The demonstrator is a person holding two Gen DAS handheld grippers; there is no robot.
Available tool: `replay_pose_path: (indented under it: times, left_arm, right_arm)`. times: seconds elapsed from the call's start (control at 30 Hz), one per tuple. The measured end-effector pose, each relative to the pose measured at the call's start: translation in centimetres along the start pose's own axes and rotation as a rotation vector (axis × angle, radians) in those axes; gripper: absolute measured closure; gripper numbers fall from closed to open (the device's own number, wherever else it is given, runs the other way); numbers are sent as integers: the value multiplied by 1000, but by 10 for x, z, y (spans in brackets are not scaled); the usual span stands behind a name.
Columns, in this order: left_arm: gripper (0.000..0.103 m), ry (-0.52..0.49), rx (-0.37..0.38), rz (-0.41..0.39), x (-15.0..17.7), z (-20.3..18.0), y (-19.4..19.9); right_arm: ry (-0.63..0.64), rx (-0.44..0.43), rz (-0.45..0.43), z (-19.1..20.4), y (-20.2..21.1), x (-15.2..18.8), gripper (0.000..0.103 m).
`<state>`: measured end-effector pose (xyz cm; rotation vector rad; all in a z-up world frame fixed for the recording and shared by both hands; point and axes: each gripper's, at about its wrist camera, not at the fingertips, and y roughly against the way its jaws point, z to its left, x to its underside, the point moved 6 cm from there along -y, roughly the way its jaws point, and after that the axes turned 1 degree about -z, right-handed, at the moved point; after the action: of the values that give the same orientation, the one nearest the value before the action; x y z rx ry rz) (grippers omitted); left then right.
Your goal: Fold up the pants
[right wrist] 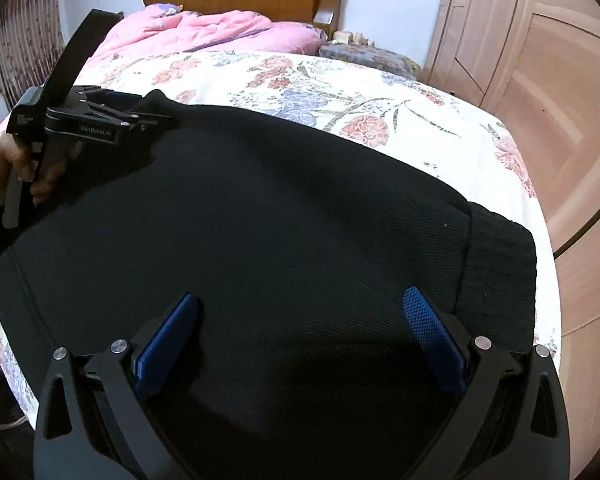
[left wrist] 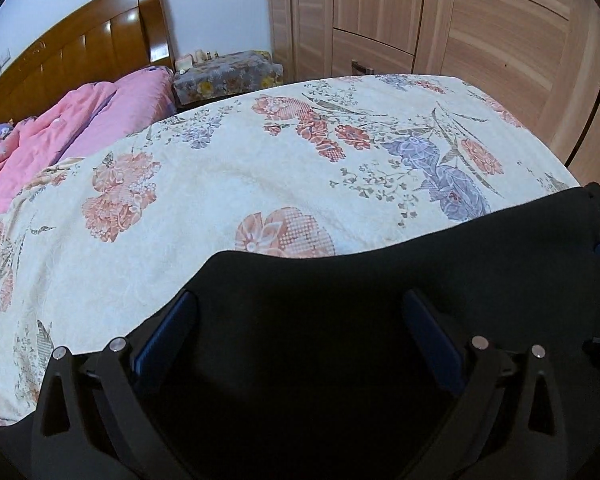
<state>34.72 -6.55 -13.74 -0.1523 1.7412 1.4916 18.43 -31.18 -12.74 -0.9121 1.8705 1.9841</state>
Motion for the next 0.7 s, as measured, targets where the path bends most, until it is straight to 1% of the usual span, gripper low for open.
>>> replay_pose_path:
  times: [0.07,0.1,0.13,0.17,0.2,0.23,0.27,0.3,0.33,0.37,0.4,0.43,0.47,0.53,0.6,0.63,0.67,0.7]
  left_arm:
    - [1,-2,-1,-2,0,0,0]
    - [1,-1,0,-5,-1,0,1]
    - [1,-1,-11,-13,-1,1,3]
    - [1,-4,-37,-19,0,1,6]
    - [2,-6,-102,-28,2,5,16]
    - [2,-2,-134,-43,3,7,27]
    - [2,8,-139,-65,6,9,41]
    - [2,25,-137,-87,13,14,59]
    - [2,44,-147,-105,22,20,75]
    - [2,61,-159,-111,30,25,85]
    - [2,94,-182,-101,45,35,96]
    - [2,111,-187,-89,53,40,100]
    - [2,129,-189,-73,64,45,103]
    - [2,150,-205,-42,86,54,107]
    - [2,161,-211,-1,108,61,103]
    - [2,171,-215,26,119,64,100]
    - [1,185,-213,38,129,67,98]
    - [1,213,-184,19,135,71,100]
  right_arm:
    - [-2,2,0,0,-1,-1,4]
    - [-2,3,1,-2,6,8,4]
    - [1,11,13,-3,11,11,4]
    - [5,28,30,-2,13,12,4]
    - [8,48,48,-5,13,11,5]
    - [7,80,70,-5,18,12,5]
    - [-6,128,89,-7,22,13,5]
    - [-28,150,98,-6,28,13,5]
    - [-59,172,86,-5,35,11,5]
    - [-91,174,57,-2,44,6,5]
    - [-121,119,19,9,50,0,5]
    - [-115,64,5,21,51,-4,5]
    - [-76,29,-2,39,50,-10,5]
    - [-3,31,13,61,41,-14,5]
    - [46,17,56,76,26,-10,5]
    - [51,20,72,77,20,-7,5]
    - [51,28,101,77,11,0,5]
    - [46,23,115,75,7,6,5]
